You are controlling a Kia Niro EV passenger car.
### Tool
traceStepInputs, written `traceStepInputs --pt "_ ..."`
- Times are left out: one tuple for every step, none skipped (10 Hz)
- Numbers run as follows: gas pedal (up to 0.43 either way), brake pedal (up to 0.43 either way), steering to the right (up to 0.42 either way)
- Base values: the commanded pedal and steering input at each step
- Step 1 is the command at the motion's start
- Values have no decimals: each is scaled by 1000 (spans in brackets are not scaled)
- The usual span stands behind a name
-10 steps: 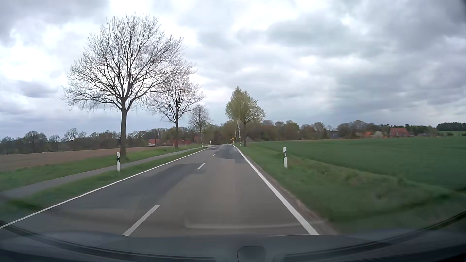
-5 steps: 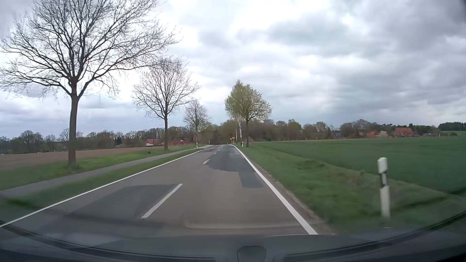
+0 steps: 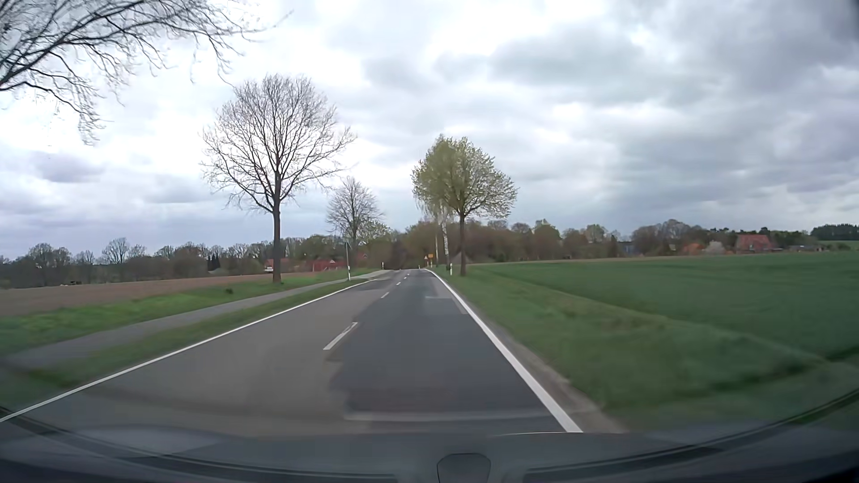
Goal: Follow the waypoints while adhering to traffic rules and regulations
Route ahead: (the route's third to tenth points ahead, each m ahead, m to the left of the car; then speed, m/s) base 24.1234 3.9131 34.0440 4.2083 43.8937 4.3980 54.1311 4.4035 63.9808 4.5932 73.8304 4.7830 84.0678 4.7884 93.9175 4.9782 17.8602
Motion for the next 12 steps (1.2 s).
traceStepInputs --pt "0 0 -4" --pt "0 0 -4" --pt "0 0 -4" --pt "0 0 -5" --pt "0 0 -5" --pt "0 0 -6" --pt "0 0 -6" --pt "0 0 -6" --pt "0 0 -6" --pt "0 0 -6" --pt "0 0 -6" --pt "0 0 -6"
